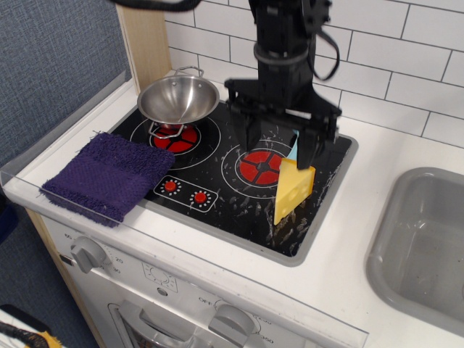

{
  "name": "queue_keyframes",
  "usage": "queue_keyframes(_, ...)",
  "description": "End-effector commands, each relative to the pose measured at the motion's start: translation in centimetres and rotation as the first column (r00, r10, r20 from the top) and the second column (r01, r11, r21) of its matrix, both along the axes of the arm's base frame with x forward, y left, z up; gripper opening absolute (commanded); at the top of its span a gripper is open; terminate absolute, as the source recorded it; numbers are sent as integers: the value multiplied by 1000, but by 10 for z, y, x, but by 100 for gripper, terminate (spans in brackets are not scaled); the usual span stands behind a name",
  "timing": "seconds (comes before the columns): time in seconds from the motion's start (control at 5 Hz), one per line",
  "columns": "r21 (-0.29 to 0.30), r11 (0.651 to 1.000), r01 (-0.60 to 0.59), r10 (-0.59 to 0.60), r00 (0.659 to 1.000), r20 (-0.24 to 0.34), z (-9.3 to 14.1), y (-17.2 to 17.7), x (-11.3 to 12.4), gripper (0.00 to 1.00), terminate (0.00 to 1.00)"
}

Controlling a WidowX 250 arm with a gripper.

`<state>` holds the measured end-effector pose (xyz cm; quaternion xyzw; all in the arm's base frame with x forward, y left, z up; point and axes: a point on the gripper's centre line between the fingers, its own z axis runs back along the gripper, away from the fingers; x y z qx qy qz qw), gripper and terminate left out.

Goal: Place the pan to the left of the cheese.

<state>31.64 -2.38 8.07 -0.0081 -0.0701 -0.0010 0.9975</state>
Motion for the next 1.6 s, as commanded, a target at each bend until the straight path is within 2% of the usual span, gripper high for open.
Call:
queue_keyframes(0.0, 40, 989, -145, 143, 989, 47, 20, 65, 52, 100, 0)
queue_keyframes(0.2, 77, 975, -207, 207, 978, 10, 6, 94, 65, 100, 0)
queue_keyframes(0.4, 85, 962, -259, 260, 966, -1, -3, 112, 77, 100, 0)
queue_keyframes(1.0, 154, 939, -309, 320, 946, -53, -39, 133, 98, 100, 0)
queue_keyframes(1.2, 141, 937, -319, 329, 943, -55, -44, 136, 99, 0, 0)
queue_keyframes(1.4, 134, 943, -306, 314, 948, -46, -40, 130, 98, 0, 0)
